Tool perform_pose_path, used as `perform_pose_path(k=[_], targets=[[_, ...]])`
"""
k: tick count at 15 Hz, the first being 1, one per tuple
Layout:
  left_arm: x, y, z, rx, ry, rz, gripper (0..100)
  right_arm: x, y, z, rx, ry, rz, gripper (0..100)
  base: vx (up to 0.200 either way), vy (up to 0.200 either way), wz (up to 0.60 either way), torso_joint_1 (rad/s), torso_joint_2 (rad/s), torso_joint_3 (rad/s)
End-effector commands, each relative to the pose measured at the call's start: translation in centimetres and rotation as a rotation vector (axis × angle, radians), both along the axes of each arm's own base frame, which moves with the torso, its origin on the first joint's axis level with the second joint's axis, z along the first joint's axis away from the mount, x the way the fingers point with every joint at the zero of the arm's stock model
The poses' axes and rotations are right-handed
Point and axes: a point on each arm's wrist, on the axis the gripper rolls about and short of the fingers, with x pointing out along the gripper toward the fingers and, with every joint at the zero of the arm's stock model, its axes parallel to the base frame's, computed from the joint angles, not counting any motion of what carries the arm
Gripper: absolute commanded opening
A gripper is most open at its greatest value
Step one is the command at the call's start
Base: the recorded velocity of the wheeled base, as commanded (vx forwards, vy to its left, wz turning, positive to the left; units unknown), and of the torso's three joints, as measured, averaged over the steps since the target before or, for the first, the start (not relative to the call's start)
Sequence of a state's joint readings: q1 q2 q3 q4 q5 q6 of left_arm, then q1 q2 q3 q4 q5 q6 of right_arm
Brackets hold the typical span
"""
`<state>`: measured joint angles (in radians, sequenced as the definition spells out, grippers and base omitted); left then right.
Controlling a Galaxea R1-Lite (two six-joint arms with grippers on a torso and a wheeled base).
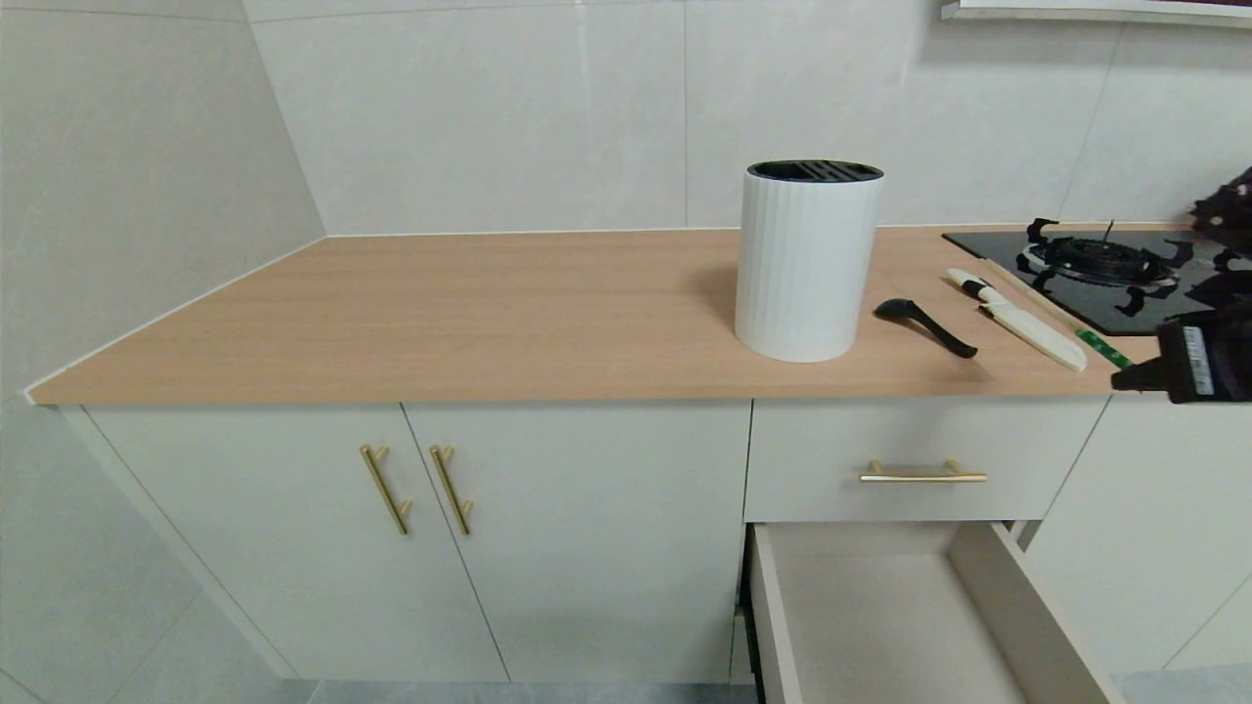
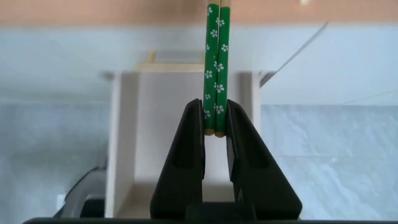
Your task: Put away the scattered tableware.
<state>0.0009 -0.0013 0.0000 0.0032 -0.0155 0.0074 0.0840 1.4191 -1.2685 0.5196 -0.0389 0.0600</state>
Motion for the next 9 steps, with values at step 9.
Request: perform_pose_path(k=[9], targets=[[0.0, 0.0, 0.0, 0.000, 0.001, 0.001, 100, -13.0, 1.1, -4.4, -0.131, -0.055, 0.383, 0, 0.000, 0.000, 0.00, 0.000, 0.00, 0.000]])
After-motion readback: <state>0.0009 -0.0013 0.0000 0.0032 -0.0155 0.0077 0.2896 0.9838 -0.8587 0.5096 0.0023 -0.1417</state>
